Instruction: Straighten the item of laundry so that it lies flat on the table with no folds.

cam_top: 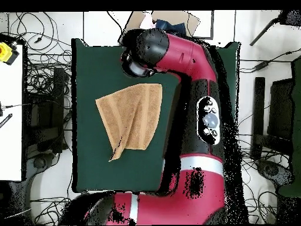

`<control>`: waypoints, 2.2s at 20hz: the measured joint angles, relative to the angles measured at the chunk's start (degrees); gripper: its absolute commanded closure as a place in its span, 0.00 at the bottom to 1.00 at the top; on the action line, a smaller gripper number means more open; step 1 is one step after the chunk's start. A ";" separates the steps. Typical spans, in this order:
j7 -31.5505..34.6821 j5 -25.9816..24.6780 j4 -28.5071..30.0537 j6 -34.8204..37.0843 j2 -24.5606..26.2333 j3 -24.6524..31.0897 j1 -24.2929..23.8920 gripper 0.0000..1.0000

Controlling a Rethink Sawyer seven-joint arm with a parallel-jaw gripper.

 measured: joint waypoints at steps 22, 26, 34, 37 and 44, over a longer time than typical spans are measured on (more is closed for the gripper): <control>-0.02 -6.67 13.86 -8.43 -12.59 0.89 -7.43 0.00; -0.02 -9.71 13.86 -9.58 -12.50 1.20 -7.42 0.00; -0.02 -11.62 16.99 -11.68 -13.66 2.54 -7.44 0.00; -0.02 -11.63 19.22 -12.57 -14.48 3.09 -7.37 0.00; -0.02 -11.61 27.29 -16.50 -16.39 3.93 -7.26 0.00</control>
